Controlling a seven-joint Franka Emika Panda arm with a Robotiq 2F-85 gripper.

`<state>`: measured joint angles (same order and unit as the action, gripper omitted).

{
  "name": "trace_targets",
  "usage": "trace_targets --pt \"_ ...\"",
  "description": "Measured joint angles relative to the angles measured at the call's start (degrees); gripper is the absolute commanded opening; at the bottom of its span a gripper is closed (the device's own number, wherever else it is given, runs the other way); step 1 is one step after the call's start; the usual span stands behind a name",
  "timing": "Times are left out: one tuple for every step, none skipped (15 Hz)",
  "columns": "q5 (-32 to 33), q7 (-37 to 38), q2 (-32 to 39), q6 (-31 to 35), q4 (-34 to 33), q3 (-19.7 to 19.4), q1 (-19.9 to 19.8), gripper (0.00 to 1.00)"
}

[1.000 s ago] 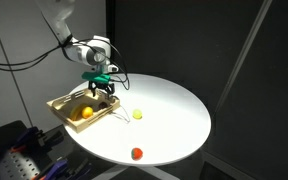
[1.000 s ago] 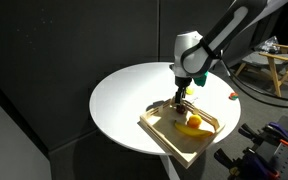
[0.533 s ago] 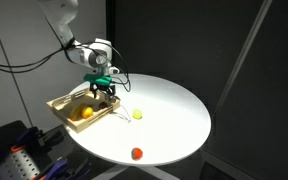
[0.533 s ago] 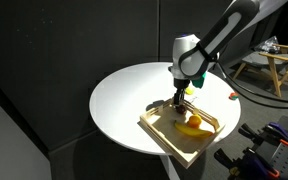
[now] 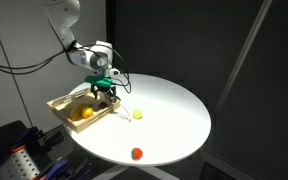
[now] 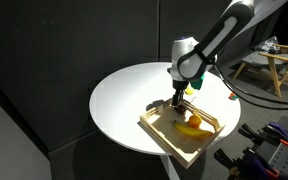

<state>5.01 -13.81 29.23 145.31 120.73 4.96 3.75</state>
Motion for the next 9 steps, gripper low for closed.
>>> trace_targets --pt "0.1 0.0 0.2 0.1 -0.1 0.0 0.0 1.0" --pt "0.1 0.0 0.4 0.2 -0.1 -0.1 0.0 1.0" --pt "0.1 0.0 0.6 0.4 -0.1 -0.1 0.0 1.0" --pt "0.2 0.0 0.8 0.6 -0.1 -0.2 0.0 1.0" --pt "0.2 0.0 1.0 0.8 -0.2 -0.3 0.0 1.0" --pt "0.2 0.0 1.1 1.0 -0.2 -0.3 0.0 1.0" --pt "0.2 0.0 1.3 1.3 -0.2 -0.4 0.0 1.0" --pt "0.2 0.0 1.4 1.5 -0.2 -0.5 0.0 1.0" --pt "0.2 0.0 1.6 1.7 -0.2 -0.5 0.0 1.0"
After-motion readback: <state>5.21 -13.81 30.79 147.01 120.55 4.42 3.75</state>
